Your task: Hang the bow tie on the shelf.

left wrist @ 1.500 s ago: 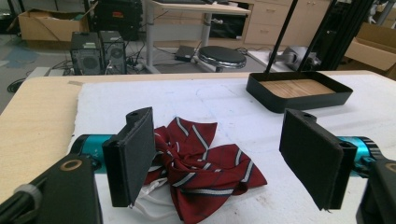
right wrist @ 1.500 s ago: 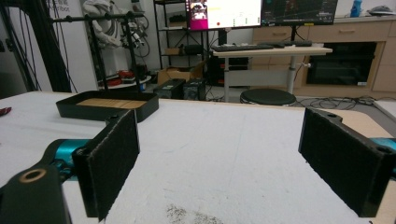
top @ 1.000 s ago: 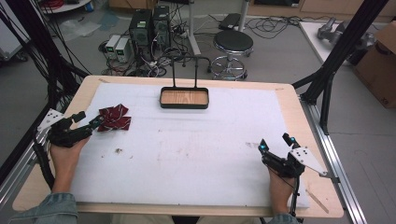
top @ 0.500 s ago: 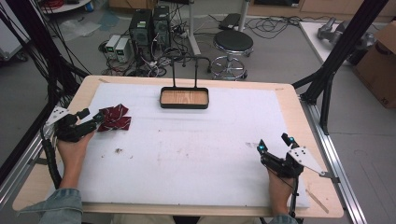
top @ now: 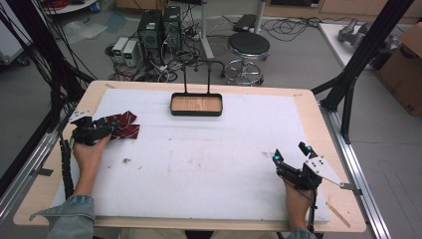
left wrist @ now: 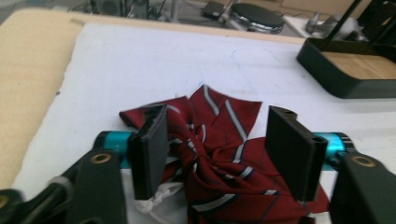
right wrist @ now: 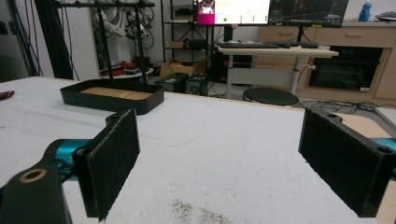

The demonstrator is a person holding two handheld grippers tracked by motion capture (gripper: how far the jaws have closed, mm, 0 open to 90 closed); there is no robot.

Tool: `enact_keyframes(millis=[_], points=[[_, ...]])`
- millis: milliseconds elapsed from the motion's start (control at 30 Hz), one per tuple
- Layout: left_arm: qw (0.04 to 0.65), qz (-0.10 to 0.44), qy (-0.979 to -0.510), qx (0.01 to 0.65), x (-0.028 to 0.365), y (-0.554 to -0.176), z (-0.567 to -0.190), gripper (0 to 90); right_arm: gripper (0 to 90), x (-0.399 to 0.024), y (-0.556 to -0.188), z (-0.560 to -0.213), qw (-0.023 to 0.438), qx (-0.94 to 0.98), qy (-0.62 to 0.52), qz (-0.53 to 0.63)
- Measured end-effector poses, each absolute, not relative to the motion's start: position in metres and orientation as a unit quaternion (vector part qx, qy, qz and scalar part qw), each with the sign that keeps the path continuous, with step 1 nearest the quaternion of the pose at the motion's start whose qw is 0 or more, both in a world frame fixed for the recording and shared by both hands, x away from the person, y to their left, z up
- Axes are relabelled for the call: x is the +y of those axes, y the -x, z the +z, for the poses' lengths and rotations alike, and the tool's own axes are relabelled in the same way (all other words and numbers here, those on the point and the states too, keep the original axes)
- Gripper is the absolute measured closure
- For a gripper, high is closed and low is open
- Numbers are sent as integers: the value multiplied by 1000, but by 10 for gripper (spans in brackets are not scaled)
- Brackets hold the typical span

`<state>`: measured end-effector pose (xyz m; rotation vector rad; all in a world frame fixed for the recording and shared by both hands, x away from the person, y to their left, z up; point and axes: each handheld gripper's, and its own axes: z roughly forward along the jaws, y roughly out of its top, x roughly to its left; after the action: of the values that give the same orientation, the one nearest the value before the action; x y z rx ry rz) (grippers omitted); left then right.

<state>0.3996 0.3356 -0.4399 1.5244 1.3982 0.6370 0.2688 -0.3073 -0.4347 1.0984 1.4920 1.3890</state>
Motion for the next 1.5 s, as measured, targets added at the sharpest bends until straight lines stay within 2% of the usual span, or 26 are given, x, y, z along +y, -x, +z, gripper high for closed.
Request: enact_keyframes(millis=[333,567,633,733,767,1300,1500], points=[[436,236,-627,601,337,-405,-450,456,116,-306,-269,-435,403,591,-433,549],[403,222,-646,609,332,-412,-451,537,116,-306,-269,-435,402,593,-434,547],[404,220,-646,609,332,-413,-451,600,116,-306,-269,-435,403,592,-434,546],[421,211,-651,596,333,-412,-450,726,116,-306,-269,-435,403,593,-434,546],[421,211,-651,596,333,-412,-450,733,116,-306,-269,-435,403,592,-435,546],[533,211,-651,498,303,-402,-403,748,116,-307,-269,-435,399,592,-437,547],[574,203,-646,461,278,-403,-376,748,116,-307,-270,-435,398,592,-436,549]])
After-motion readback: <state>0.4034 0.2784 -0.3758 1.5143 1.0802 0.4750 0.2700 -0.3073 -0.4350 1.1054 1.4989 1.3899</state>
